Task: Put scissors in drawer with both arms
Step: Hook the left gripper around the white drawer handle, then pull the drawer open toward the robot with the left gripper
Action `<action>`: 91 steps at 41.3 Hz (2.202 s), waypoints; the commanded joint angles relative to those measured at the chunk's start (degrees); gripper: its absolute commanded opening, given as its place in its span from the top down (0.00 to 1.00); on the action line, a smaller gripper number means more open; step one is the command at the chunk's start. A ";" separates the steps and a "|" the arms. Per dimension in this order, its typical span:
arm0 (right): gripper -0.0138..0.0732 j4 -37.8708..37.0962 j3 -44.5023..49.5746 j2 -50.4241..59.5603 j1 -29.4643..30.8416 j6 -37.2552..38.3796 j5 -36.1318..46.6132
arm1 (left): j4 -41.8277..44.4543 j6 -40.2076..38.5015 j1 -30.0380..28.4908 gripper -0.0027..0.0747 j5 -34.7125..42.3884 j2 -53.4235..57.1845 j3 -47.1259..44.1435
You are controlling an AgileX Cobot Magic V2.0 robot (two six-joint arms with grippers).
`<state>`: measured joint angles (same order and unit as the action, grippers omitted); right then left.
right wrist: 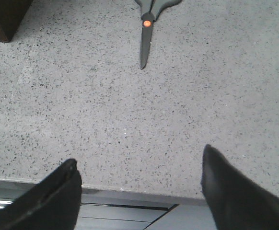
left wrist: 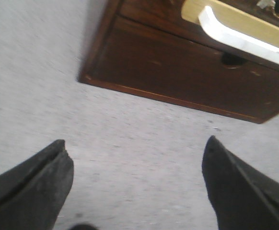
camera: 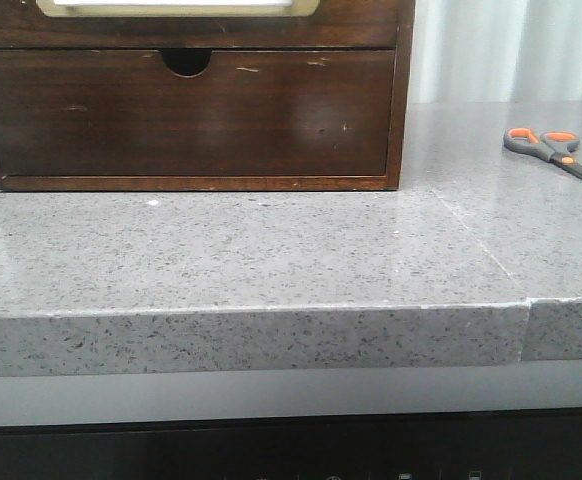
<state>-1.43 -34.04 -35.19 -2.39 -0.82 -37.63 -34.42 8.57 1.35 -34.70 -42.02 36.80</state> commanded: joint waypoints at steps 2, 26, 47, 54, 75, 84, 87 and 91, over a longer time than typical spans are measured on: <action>0.21 -0.71 -1.93 -0.33 -0.01 -0.62 3.67 | -18.11 8.73 -0.01 0.26 4.03 -5.06 1.96; 0.21 -0.71 -1.93 -0.33 -0.01 -0.62 3.67 | -72.16 44.70 -0.01 0.26 -8.73 -24.89 3.17; 0.21 -0.71 -1.93 -0.33 -0.01 -0.62 3.67 | -72.16 41.76 -0.01 0.26 -14.66 -37.55 14.95; 0.21 -0.71 -1.93 -0.33 -0.01 -0.62 3.67 | -72.16 41.66 -0.01 0.30 -16.36 -40.09 17.09; 0.21 -0.71 -1.93 -0.33 -0.01 -0.62 3.67 | -72.16 42.32 -0.01 0.78 -19.75 -40.96 17.32; 0.21 -0.71 -1.93 -0.33 -0.01 -0.62 3.67 | -72.16 43.38 -0.01 0.78 -21.59 -37.86 15.87; 0.21 -0.71 -1.93 -0.33 -0.01 -0.62 3.67 | -72.16 43.79 -0.01 0.78 -21.70 -35.74 13.80; 0.21 -0.71 -1.93 -0.33 -0.01 -0.62 3.67 | -72.16 44.30 0.55 0.78 -22.83 -32.46 9.81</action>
<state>-1.52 -34.04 -35.19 -2.39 -0.82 -37.63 -102.76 49.54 1.33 -50.82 -79.71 47.26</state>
